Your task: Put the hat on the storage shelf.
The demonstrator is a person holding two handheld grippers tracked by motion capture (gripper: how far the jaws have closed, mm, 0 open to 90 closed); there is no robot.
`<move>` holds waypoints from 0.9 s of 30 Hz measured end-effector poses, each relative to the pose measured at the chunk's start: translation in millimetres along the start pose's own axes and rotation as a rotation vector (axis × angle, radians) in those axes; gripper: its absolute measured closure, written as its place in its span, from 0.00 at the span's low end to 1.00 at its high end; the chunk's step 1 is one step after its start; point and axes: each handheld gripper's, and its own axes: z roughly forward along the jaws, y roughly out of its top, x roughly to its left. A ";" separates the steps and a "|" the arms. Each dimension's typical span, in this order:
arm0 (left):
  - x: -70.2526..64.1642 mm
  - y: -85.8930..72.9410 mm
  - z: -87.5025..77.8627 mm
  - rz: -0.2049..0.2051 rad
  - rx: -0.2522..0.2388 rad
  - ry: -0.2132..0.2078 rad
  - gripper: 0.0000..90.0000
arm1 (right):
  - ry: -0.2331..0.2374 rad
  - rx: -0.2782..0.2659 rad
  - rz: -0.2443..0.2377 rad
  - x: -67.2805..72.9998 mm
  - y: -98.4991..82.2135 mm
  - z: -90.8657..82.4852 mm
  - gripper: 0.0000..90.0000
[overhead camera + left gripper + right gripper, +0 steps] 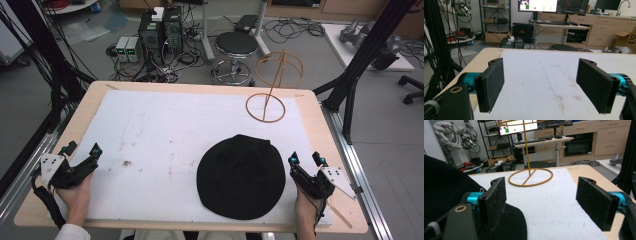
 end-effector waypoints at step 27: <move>0.8 -0.4 0.4 -0.003 0.003 -0.001 0.25 | 0.004 0.009 0.004 -1.1 -0.2 -0.2 0.26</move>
